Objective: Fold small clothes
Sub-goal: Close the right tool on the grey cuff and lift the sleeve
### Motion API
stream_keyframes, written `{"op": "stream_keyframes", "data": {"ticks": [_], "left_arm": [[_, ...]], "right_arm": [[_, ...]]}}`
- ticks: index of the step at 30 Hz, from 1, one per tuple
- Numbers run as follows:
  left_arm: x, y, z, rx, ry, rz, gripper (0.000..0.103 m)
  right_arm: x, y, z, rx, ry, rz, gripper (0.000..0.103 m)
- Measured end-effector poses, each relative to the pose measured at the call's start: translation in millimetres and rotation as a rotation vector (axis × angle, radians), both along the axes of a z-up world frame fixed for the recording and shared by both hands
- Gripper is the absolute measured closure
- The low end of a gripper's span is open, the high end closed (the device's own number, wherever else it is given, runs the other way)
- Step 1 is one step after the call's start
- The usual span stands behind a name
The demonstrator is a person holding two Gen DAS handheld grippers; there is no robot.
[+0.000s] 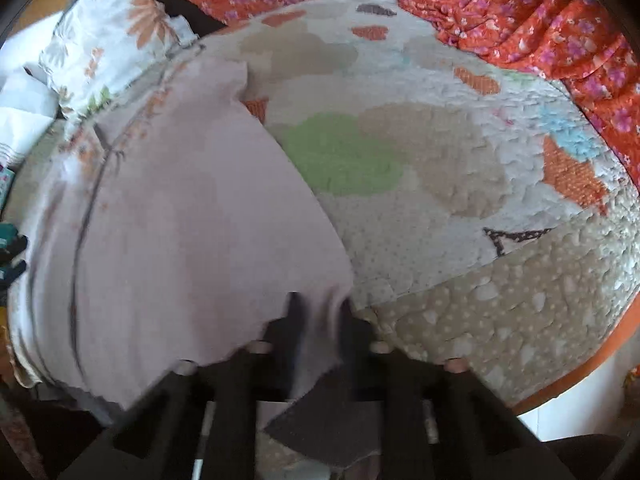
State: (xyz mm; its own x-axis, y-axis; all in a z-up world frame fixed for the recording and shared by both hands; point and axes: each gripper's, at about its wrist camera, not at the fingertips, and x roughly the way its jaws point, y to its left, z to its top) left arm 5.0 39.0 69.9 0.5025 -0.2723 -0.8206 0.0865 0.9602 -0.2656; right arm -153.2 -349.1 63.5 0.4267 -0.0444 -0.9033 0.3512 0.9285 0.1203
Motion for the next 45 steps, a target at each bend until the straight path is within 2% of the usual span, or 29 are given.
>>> {"op": "stream_keyframes", "data": {"ticks": [5, 9, 13, 14, 15, 16, 17, 18, 24, 28, 32, 35, 36, 37, 38, 39, 43, 45], "left_arm": [[0.7, 14.5, 11.5, -0.035, -0.02, 0.025, 0.019], [1.5, 28.5, 22.1, -0.056, -0.043, 0.063, 0.019], [2.5, 37.4, 25.5, -0.068, -0.047, 0.092, 0.019], [2.5, 38.8, 25.5, -0.072, -0.044, 0.098, 0.019], [2.5, 39.4, 25.6, -0.074, -0.043, 0.1, 0.019], [2.5, 39.8, 25.4, -0.075, -0.042, 0.1, 0.019], [2.7, 41.1, 25.1, -0.074, -0.044, 0.096, 0.019], [3.0, 41.3, 25.0, -0.074, -0.043, 0.095, 0.019], [1.3, 37.5, 24.0, -0.086, -0.04, 0.081, 0.019], [0.5, 38.2, 23.4, -0.091, -0.036, 0.079, 0.019], [0.5, 40.4, 25.3, -0.106, -0.039, 0.09, 0.019], [-0.1, 44.1, 29.3, -0.123, -0.049, 0.108, 0.019], [0.4, 46.5, 30.9, -0.127, -0.051, 0.113, 0.019], [0.9, 48.6, 32.5, -0.133, -0.053, 0.119, 0.019], [1.5, 52.8, 34.9, -0.142, -0.055, 0.125, 0.019], [2.1, 58.9, 37.9, -0.15, -0.061, 0.135, 0.019], [1.2, 102.5, 58.6, -0.171, -0.124, 0.25, 0.019], [2.0, 134.6, 69.7, -0.171, -0.157, 0.342, 0.019]], "right_arm": [[-10.6, -46.3, 36.8, 0.048, -0.064, -0.096, 0.094], [-16.8, -101.3, 68.3, -0.077, -0.062, -0.253, 0.094], [-12.4, -160.4, 77.8, -0.214, 0.04, -0.422, 0.094], [-16.0, -167.9, 80.6, -0.205, 0.04, -0.449, 0.094], [-18.8, -175.2, 84.2, -0.157, 0.017, -0.476, 0.089], [-25.8, -179.0, 89.0, -0.085, -0.032, -0.487, 0.072], [-29.6, -181.2, 90.7, -0.014, -0.078, -0.487, 0.059], [-35.6, -178.2, 90.6, 0.055, -0.111, -0.485, 0.04], [-55.8, -145.0, 49.4, 0.368, -0.137, -0.496, 0.038], [-64.9, -133.9, 19.7, 0.466, -0.14, -0.55, 0.038], [-62.5, -146.7, -6.1, 0.47, -0.151, -0.666, 0.038], [-60.0, -162.8, -0.9, 0.374, -0.203, -0.743, 0.038], [-56.4, -166.6, -0.3, 0.369, -0.215, -0.754, 0.039], [-50.9, -169.0, -1.0, 0.38, -0.223, -0.751, 0.054], [-43.3, -172.6, -0.6, 0.387, -0.226, -0.73, 0.074], [-35.1, -174.7, 2.5, 0.369, -0.213, -0.71, 0.098], [-31.6, -177.2, 39.8, 0.215, -0.275, -0.703, 0.098], [-23.1, -173.8, 62.7, 0.142, -0.301, -0.696, 0.098]]}}
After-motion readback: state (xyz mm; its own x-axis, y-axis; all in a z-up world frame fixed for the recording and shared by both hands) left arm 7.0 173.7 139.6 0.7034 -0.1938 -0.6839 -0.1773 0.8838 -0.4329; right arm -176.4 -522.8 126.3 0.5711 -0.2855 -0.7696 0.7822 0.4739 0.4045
